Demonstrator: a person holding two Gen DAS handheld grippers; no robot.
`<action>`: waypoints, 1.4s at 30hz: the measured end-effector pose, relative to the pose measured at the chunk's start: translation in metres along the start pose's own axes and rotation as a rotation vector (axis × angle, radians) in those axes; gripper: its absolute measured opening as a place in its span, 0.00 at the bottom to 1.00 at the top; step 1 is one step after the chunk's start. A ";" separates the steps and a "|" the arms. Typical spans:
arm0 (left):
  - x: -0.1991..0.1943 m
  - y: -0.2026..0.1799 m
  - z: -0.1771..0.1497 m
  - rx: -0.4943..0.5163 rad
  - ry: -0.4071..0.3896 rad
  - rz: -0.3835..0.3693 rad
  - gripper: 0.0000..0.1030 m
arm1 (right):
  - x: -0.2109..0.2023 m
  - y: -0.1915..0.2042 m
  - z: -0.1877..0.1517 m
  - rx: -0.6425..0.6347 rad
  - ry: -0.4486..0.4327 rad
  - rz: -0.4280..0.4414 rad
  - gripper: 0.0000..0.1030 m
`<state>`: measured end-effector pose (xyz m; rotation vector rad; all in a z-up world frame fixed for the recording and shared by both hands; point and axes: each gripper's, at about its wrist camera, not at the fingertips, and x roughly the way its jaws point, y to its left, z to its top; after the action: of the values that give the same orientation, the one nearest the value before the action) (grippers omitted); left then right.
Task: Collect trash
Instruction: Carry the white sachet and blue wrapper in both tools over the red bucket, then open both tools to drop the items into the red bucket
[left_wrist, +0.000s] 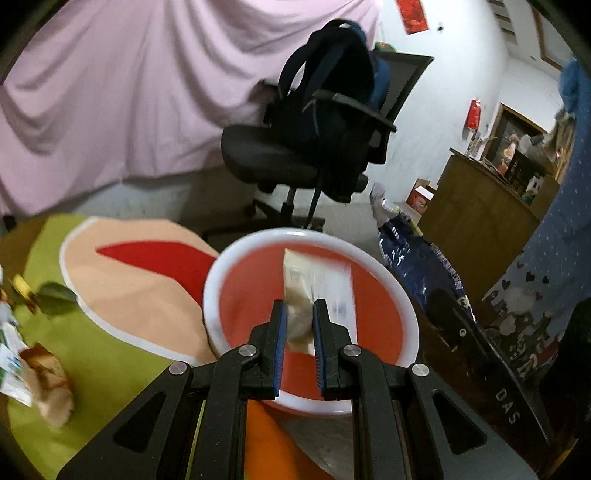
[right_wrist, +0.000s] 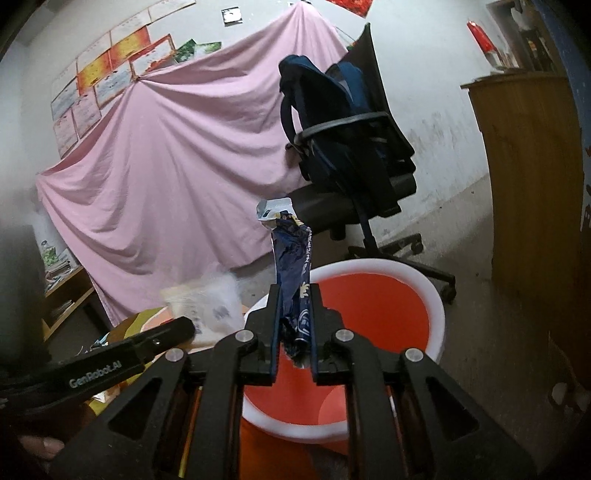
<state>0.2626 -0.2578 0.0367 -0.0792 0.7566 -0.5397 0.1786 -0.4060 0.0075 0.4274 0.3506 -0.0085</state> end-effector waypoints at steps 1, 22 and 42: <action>0.002 0.003 0.001 -0.016 0.012 -0.007 0.11 | 0.000 0.000 0.000 0.004 0.005 0.000 0.45; -0.100 0.057 -0.029 -0.072 -0.261 0.137 0.42 | -0.018 0.036 0.003 -0.089 -0.112 0.089 0.81; -0.228 0.124 -0.101 -0.052 -0.568 0.433 0.98 | -0.051 0.136 -0.020 -0.248 -0.308 0.337 1.00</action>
<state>0.1129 -0.0267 0.0748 -0.1072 0.2169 -0.0693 0.1353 -0.2768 0.0627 0.2300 -0.0278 0.2924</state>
